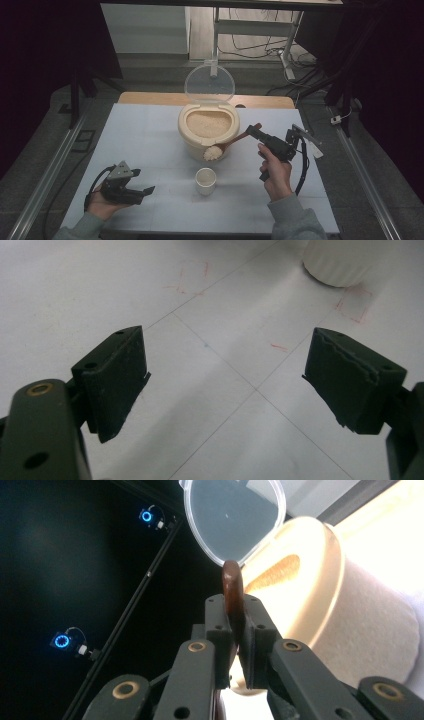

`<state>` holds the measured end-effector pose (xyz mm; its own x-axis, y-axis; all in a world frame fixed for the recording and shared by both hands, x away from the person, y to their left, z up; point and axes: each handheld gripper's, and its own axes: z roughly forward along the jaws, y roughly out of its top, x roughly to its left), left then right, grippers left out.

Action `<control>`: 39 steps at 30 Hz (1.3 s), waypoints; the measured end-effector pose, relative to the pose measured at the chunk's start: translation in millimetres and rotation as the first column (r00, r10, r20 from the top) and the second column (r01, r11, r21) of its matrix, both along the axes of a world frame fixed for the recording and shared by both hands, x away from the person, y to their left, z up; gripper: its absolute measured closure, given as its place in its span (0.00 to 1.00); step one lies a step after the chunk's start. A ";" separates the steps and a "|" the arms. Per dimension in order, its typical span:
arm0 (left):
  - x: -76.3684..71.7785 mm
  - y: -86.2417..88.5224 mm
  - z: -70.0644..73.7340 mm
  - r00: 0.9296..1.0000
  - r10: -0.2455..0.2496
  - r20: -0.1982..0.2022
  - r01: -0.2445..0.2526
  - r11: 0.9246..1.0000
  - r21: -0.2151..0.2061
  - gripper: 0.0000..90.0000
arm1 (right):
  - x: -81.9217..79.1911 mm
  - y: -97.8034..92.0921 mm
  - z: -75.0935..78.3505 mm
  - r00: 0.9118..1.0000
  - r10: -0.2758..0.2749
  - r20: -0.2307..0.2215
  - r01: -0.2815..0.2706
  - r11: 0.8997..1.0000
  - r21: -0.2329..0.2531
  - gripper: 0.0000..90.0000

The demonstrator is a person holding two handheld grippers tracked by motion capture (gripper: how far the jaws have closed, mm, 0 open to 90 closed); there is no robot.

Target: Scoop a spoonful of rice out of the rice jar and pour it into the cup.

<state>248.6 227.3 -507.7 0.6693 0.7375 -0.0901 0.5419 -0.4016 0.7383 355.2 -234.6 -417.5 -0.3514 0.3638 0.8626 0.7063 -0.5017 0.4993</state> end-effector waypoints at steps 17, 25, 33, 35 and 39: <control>-0.1 -0.5 -1.9 1.000 0.001 -0.008 -0.001 1.000 0.003 0.19 | -7.9 7.6 -23.8 0.999 0.033 -0.030 -0.036 0.994 -0.107 0.94; 0.2 -0.2 -2.5 1.000 0.001 -0.009 -0.001 1.000 0.004 0.19 | -8.5 17.5 -21.1 0.999 0.039 0.016 -0.035 0.982 -0.186 0.94; 0.2 -1.1 -3.4 1.000 -0.003 -0.012 0.004 1.000 0.009 0.19 | -12.6 24.9 -18.8 0.996 0.047 0.079 -0.023 0.960 -0.278 0.94; 0.4 -1.3 -3.7 1.000 -0.004 -0.013 0.004 1.000 0.009 0.19 | -14.1 26.6 -17.6 0.993 0.052 0.108 -0.017 0.954 -0.301 0.94; 0.5 -2.1 -4.2 1.000 -0.004 -0.015 0.004 1.000 0.010 0.19 | -17.1 28.8 -14.0 0.987 0.066 0.144 -0.016 0.946 -0.323 0.94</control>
